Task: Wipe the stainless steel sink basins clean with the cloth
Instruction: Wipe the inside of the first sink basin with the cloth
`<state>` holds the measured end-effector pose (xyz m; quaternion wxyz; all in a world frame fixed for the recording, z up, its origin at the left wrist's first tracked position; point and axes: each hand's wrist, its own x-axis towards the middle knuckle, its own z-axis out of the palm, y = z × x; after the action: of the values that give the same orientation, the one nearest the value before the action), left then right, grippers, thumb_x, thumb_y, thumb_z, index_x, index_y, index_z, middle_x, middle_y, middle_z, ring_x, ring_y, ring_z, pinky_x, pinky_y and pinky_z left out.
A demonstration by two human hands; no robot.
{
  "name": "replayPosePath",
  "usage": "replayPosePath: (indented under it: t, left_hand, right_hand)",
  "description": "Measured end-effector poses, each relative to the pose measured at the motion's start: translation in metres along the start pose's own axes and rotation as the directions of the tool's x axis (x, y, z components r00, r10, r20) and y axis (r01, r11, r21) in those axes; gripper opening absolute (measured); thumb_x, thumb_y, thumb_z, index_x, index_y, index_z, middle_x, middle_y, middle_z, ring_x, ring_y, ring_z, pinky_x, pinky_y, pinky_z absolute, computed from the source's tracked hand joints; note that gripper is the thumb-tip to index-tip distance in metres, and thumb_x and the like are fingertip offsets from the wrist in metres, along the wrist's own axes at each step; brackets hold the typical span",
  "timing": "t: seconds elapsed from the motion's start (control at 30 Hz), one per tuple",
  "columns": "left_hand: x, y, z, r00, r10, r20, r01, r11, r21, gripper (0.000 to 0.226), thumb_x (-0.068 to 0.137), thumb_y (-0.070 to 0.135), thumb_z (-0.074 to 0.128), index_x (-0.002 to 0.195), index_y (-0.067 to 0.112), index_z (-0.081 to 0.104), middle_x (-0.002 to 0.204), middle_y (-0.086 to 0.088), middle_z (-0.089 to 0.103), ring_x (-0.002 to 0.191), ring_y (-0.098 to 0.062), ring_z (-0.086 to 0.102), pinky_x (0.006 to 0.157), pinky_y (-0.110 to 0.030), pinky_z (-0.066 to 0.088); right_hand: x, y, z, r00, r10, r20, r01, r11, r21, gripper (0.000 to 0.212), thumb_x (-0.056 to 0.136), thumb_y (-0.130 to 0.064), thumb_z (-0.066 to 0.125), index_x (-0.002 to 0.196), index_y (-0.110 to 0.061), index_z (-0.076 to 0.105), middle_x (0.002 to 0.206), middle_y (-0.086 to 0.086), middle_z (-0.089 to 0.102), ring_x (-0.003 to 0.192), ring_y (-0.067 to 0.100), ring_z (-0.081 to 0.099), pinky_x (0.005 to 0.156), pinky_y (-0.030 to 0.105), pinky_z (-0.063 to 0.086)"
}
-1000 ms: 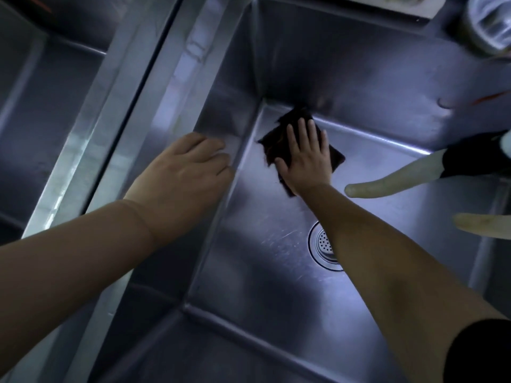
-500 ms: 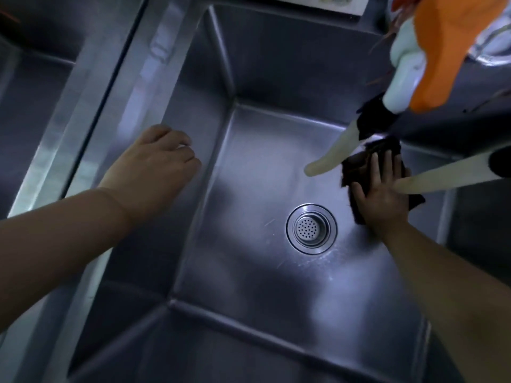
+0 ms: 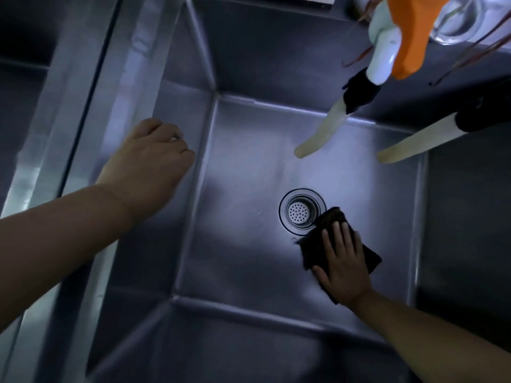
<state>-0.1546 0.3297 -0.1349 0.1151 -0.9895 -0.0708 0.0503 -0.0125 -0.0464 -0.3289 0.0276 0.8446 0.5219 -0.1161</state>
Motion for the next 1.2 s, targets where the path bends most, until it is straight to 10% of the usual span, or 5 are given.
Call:
replayPosePath:
  t: [0.27,0.53,0.87,1.2]
  left_hand:
    - [-0.004,-0.004,0.006,1.0,0.012,0.019,-0.012,0.999,-0.041,0.022,0.054,-0.006,0.07,0.072,0.006,0.067,0.069,-0.012,0.065,0.089,-0.036,0.059,0.087,-0.041,0.03]
    - [-0.006,-0.003,0.006,0.999,-0.015,0.048,0.017,0.999,-0.044,0.023,0.07,-0.002,0.061,0.087,0.011,0.067,0.081,-0.006,0.063,0.101,-0.028,0.05,0.098,-0.036,0.028]
    - [-0.004,-0.002,0.006,1.0,-0.018,0.025,0.017,0.999,0.031,0.017,0.069,-0.004,0.055,0.083,0.002,0.063,0.08,-0.014,0.062,0.099,-0.034,0.048,0.097,-0.041,0.03]
    - [-0.007,0.014,-0.004,0.995,0.093,-0.031,-0.088,0.986,0.145,0.005,0.068,-0.006,0.06,0.067,-0.001,0.058,0.062,-0.019,0.057,0.075,-0.036,0.052,0.073,-0.042,0.041]
  right_hand:
    - [0.041,-0.072,-0.005,0.998,-0.035,0.051,0.036,0.999,-0.013,0.079,0.087,-0.054,0.04,0.147,-0.002,0.028,0.153,0.026,0.02,0.143,0.04,0.017,0.115,0.057,0.013]
    - [0.126,-0.169,-0.014,0.972,0.232,0.04,-0.234,0.971,0.046,0.085,0.088,-0.054,0.038,0.145,0.006,0.021,0.15,0.03,0.023,0.142,0.043,0.016,0.116,0.056,0.007]
    - [0.108,-0.244,0.005,0.968,-0.248,0.028,0.247,0.968,0.045,0.084,0.088,-0.055,0.033,0.144,0.007,0.026,0.152,0.026,0.022,0.144,0.039,0.013,0.117,0.052,0.001]
    - [0.044,-0.192,0.018,0.698,-0.706,0.116,0.71,0.704,0.018,0.069,0.091,-0.049,0.031,0.149,-0.012,0.026,0.156,0.01,0.025,0.145,0.028,0.016,0.117,0.048,-0.001]
